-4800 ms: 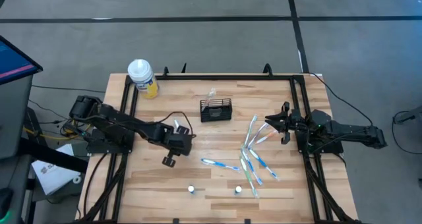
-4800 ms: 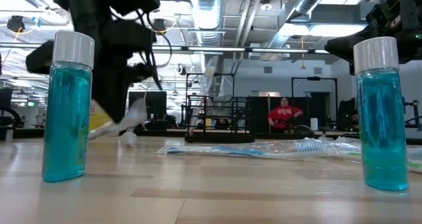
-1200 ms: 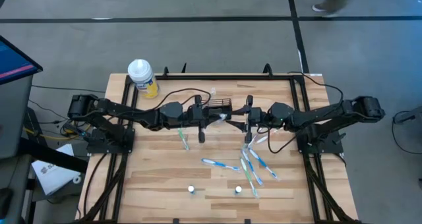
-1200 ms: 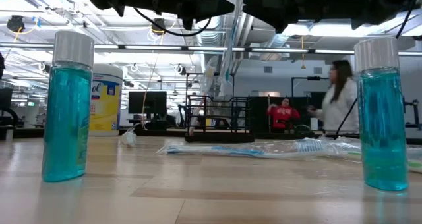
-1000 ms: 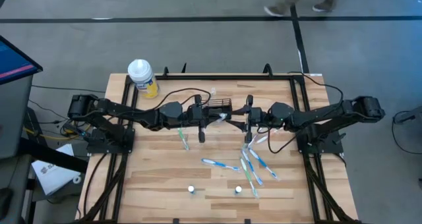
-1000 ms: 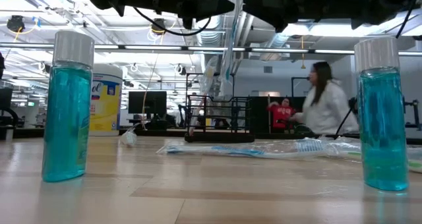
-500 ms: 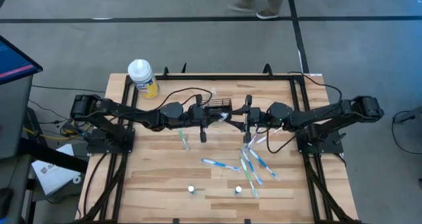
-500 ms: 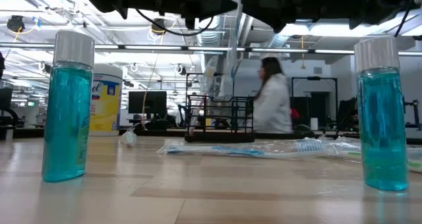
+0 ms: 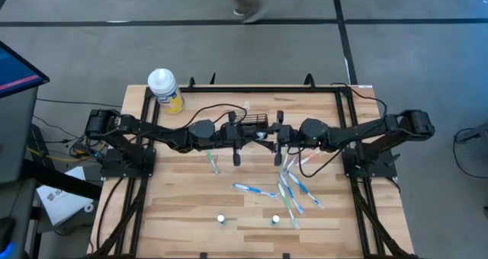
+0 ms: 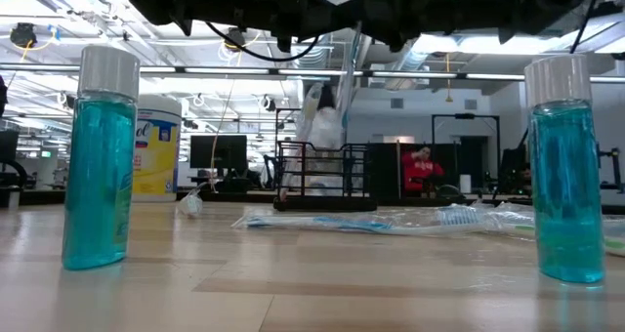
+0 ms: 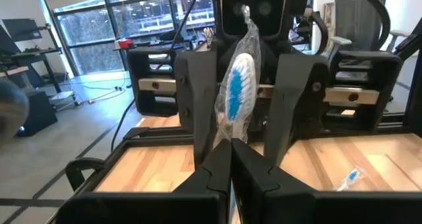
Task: Pick & Place toothbrushing station
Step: Put the blue toothbrush into the black mesh organizer
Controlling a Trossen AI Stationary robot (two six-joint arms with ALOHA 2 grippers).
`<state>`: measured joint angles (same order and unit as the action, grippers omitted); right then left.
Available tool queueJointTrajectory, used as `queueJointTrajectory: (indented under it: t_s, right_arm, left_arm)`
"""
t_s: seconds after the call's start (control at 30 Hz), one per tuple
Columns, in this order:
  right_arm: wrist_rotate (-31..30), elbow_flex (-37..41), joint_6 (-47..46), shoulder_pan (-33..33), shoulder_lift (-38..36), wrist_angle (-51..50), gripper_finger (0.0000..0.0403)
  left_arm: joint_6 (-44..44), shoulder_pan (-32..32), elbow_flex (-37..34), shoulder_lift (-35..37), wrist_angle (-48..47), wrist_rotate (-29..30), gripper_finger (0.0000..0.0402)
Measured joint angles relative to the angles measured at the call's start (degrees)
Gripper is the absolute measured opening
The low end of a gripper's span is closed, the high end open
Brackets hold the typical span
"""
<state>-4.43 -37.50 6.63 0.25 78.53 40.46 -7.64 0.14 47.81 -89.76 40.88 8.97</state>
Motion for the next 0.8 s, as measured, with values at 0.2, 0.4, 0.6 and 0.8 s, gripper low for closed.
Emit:
queueJointTrajectory:
  t_s: [0.2,0.4,0.6,0.8]
  right_arm:
    - [0.08,0.01,-0.04,0.17,-2.17,-1.67,0.0122]
    - [0.09,0.05,-0.06,0.15,-2.61,-1.75,0.0121]
    - [0.09,0.05,-0.17,0.17,-2.61,-1.66,0.0122]
    - [0.09,0.07,-0.16,0.96,-3.02,-1.01,0.0117]
  left_arm:
    - [-0.02,0.0,-0.02,0.0,-0.13,-0.02,0.0]
    - [-0.02,0.0,-0.02,0.0,-0.13,-0.02,0.0]
    - [-0.02,0.0,-0.02,0.0,-0.13,-0.02,0.0]
    - [-0.03,0.0,-0.02,0.0,-0.13,-0.04,0.0]
